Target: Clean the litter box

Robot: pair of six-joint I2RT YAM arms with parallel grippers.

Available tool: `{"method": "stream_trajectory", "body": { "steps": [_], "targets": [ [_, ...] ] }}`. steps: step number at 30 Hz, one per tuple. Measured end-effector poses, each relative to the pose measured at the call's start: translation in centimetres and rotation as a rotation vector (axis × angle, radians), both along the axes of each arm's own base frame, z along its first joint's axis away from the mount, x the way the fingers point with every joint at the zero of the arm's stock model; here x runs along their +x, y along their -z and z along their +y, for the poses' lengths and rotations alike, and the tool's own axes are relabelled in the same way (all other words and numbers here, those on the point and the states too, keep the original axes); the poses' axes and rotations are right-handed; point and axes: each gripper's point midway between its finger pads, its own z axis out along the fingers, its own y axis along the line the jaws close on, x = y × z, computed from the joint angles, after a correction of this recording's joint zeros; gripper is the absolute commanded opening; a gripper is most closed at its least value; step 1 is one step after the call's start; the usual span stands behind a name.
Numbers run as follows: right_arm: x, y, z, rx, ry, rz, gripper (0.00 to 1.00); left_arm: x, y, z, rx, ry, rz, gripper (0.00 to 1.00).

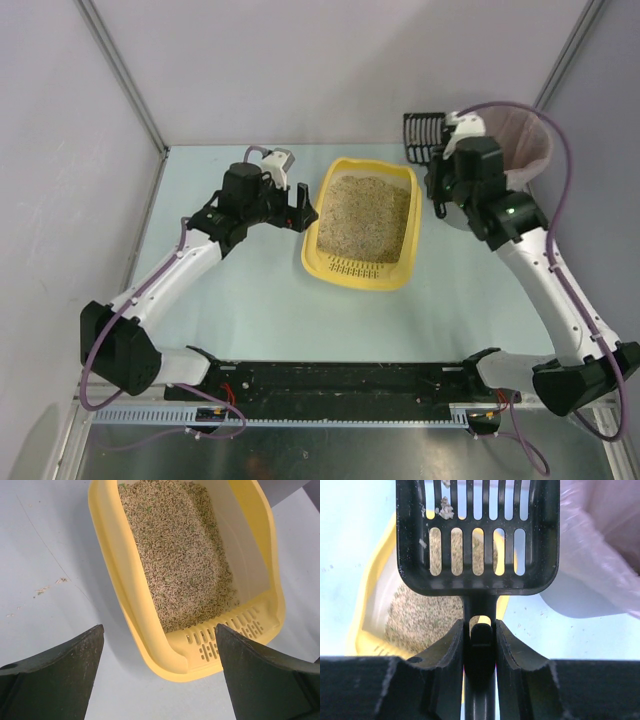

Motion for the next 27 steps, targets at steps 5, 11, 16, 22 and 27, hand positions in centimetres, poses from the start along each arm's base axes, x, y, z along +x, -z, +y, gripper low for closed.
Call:
{"method": "stream_trajectory", "body": {
  "steps": [5,11,16,22,27],
  "targets": [
    [1.3,-3.9,-3.2,0.135,0.044,-0.031,0.0,-0.1,-0.5,0.1,-0.006,0.0,-0.012,0.96],
    [3.6,-6.1,-8.0,0.379,0.089,-0.065,0.0,-0.1,-0.6,0.1,-0.006,-0.001,-0.015,0.96],
    [5.7,-4.8,-11.4,0.644,0.13,-0.044,0.0,-0.1,-0.6,0.2,-0.004,-0.007,-0.018,0.96],
    [6.9,-4.4,-13.6,1.003,0.167,-0.008,0.0,-0.1,-0.8,0.2,-0.004,-0.009,-0.021,0.96],
    [7.6,-5.0,-15.4,1.279,0.179,0.011,0.0,-0.1,-0.8,0.2,-0.004,-0.01,-0.021,0.96]
  ]
}}
